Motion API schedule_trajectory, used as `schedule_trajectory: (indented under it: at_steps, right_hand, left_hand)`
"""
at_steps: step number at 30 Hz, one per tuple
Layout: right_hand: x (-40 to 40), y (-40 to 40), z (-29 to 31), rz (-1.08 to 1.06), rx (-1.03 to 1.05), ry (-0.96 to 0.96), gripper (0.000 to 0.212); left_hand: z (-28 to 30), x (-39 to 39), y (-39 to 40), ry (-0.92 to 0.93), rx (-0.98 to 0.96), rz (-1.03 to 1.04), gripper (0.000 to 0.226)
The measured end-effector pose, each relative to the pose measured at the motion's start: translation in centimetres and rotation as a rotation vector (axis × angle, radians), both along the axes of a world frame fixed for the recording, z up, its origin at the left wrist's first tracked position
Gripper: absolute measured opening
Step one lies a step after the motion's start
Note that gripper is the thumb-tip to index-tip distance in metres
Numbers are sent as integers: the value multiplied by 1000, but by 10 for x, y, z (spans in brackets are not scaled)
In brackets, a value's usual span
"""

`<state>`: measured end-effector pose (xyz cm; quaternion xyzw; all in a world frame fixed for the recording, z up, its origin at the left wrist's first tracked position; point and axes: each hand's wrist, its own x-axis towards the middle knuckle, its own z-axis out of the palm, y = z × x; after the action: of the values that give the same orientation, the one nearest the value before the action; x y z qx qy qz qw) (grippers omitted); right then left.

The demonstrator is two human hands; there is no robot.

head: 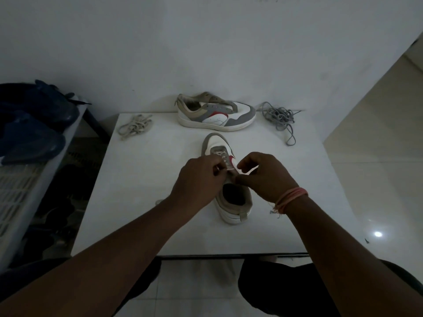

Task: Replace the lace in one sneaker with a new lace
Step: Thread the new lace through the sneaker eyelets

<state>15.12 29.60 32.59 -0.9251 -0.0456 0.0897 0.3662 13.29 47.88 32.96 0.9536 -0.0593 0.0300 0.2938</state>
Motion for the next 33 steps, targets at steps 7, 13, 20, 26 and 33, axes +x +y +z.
schedule_trajectory:
  at_steps: [7, 13, 20, 26, 33]
  right_hand:
    - [2, 4, -6, -82, 18, 45, 12]
    - [2, 12, -9, -107, -3, 53, 13]
    - [2, 11, -12, -104, 12, 55, 13]
    - [2, 10, -13, -112, 28, 62, 13]
    - [-1, 15, -15, -116, 44, 71, 14]
  left_hand:
    - [-6, -8, -6, -139, 167, -38, 27]
    - [-8, -10, -9, -124, 106, -49, 24]
    - [-8, -12, -14, -147, 101, -29, 20]
    - [-22, -7, -14, -209, 148, 141, 12]
    - [-25, -8, -21, -97, 66, 278, 19]
